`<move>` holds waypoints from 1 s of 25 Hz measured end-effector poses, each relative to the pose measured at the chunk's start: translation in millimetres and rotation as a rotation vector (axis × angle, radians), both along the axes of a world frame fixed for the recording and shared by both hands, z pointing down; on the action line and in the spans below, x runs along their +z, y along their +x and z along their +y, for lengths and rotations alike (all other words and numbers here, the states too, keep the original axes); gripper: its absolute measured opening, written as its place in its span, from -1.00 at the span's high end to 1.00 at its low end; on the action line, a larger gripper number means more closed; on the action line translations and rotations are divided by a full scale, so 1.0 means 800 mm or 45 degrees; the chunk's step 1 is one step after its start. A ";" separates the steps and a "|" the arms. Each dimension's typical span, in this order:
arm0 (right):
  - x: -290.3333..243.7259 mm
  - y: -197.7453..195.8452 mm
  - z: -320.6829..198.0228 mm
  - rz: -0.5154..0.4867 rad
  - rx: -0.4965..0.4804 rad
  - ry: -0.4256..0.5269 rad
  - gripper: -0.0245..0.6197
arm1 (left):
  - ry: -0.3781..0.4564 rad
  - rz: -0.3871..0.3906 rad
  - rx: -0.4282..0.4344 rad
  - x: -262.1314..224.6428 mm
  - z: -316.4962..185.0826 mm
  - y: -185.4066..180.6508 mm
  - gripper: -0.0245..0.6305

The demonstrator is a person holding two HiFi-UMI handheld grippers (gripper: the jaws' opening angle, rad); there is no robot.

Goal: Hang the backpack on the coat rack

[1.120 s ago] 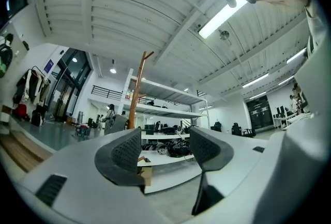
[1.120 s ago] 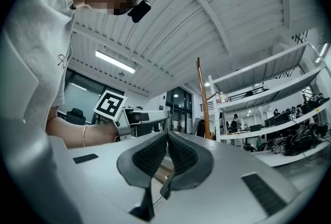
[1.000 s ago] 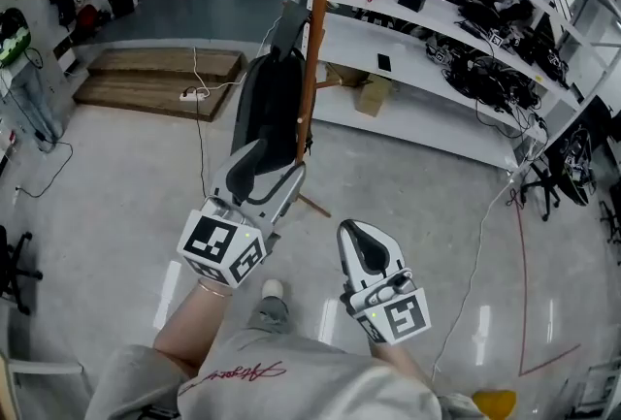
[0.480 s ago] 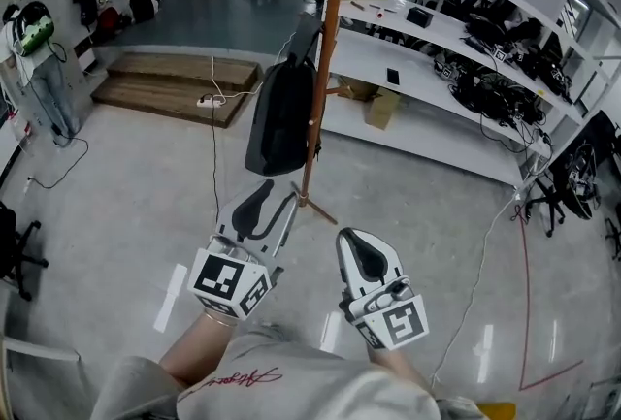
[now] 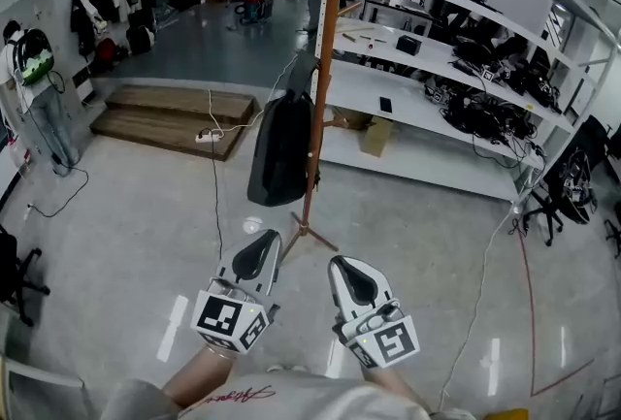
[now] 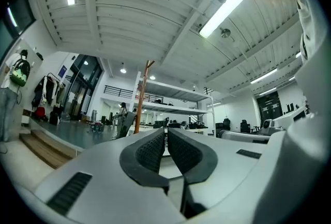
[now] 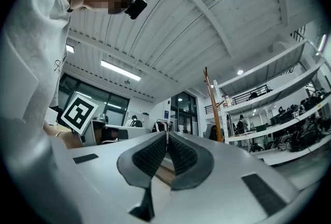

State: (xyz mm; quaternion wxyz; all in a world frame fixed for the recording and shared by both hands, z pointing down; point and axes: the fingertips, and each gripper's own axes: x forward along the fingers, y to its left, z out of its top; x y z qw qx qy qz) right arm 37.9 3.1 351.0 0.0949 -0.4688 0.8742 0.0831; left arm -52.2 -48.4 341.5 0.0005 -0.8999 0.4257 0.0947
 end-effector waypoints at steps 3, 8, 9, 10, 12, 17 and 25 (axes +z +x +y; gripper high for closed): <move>0.000 -0.009 0.006 0.004 -0.009 0.004 0.85 | -0.020 0.010 0.023 0.004 0.005 -0.002 0.87; 0.002 -0.015 0.010 0.010 -0.009 0.004 0.85 | -0.033 0.004 0.100 0.012 0.012 0.009 0.87; 0.002 -0.016 0.011 0.009 -0.009 0.004 0.85 | -0.036 0.001 0.115 0.013 0.015 0.013 0.87; 0.001 -0.016 0.012 0.009 -0.009 0.004 0.85 | -0.037 -0.001 0.129 0.014 0.017 0.016 0.87; 0.001 -0.017 0.013 0.018 -0.007 0.008 0.85 | -0.042 0.000 0.154 0.015 0.022 0.021 0.87; 0.005 -0.023 0.017 0.070 -0.003 0.014 0.85 | -0.046 -0.009 0.184 0.018 0.031 0.027 0.87; 0.017 -0.026 0.022 0.102 -0.004 -0.003 0.85 | -0.043 0.001 0.201 0.020 0.038 0.031 0.87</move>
